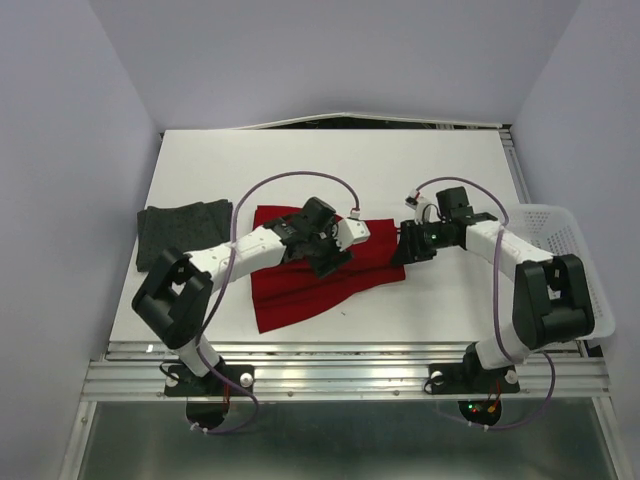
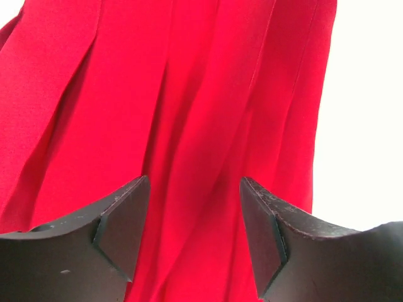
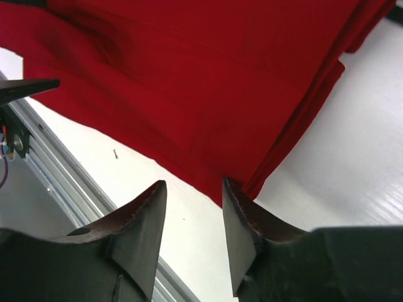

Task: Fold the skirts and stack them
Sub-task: Fold the skirt

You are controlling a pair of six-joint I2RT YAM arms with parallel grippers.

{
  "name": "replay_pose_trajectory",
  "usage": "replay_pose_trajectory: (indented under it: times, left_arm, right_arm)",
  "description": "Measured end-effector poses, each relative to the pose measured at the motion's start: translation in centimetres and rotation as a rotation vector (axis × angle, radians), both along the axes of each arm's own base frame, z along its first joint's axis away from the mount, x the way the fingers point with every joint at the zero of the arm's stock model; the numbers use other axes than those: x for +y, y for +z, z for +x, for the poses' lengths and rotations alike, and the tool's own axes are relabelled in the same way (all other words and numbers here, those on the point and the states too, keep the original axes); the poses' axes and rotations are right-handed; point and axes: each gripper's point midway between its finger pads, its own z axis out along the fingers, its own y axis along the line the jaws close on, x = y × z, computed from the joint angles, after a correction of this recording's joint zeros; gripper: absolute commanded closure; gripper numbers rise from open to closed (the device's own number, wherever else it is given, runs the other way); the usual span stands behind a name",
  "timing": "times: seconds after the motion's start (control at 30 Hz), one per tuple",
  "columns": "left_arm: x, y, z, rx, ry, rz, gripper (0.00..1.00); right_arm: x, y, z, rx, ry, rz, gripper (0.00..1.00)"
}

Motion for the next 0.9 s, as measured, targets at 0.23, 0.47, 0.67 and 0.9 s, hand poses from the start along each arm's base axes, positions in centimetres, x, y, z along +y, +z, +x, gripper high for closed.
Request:
replay_pose_trajectory:
  times: [0.23, 0.47, 0.67, 0.9]
  left_arm:
    - [-1.9, -4.0, 0.8, 0.068, 0.029, 0.024, 0.45]
    - [-1.5, -5.7, 0.8, 0.102, 0.067, 0.053, 0.56]
    - [-2.0, -4.7, 2.0, 0.098, 0.166, 0.023, 0.43]
    - [-3.3, -1.1, 4.0, 0.047, 0.246, -0.052, 0.31]
  right_arm:
    - [-0.6, -5.2, 0.3, 0.166, -0.080, -0.062, 0.66]
    - [0.3, -6.0, 4.7, 0.198, -0.134, -0.042, 0.66]
    - [1.3, -4.8, 13.2, 0.073, -0.186, -0.034, 0.61]
    - [1.4, -0.1, 15.4, -0.026, -0.264, 0.017, 0.47]
